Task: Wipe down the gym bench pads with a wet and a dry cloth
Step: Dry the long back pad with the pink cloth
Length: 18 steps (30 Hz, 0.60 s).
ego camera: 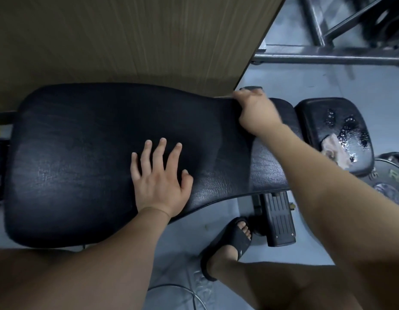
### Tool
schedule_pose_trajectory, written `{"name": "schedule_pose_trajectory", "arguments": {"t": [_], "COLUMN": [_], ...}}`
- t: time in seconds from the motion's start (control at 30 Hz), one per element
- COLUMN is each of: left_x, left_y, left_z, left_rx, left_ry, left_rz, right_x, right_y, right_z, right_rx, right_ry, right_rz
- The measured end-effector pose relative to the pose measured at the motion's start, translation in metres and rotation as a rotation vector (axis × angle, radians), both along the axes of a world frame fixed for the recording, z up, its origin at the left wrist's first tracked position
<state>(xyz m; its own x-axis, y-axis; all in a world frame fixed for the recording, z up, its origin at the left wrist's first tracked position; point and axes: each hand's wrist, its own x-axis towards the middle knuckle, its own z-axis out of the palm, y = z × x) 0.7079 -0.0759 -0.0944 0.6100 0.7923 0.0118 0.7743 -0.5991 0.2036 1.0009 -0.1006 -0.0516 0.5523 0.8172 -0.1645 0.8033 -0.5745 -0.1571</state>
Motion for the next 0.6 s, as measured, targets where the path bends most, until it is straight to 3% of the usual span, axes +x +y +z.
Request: {"name": "schedule_pose_trajectory", "arguments": {"t": [0.13, 0.33, 0.47, 0.6], "left_x": [0.0, 0.0, 0.0, 0.0], "left_y": [0.0, -0.001, -0.001, -0.002], "left_z": [-0.001, 0.001, 0.0, 0.0], "left_rx": [0.006, -0.004, -0.003, -0.001], "left_ry": [-0.002, 0.0, 0.002, 0.001], "left_rz": [0.002, 0.004, 0.001, 0.004], "right_x": [0.021, -0.031, 0.007, -0.046], "right_y": [-0.009, -0.003, -0.024, -0.015], "right_z": [0.003, -0.019, -0.024, -0.028], "right_rx": [-0.037, 0.13, 0.055, 0.087], "right_ry": [-0.023, 0.066, -0.101, -0.098], "right_rz": [-0.257, 0.06, -0.015, -0.026]}}
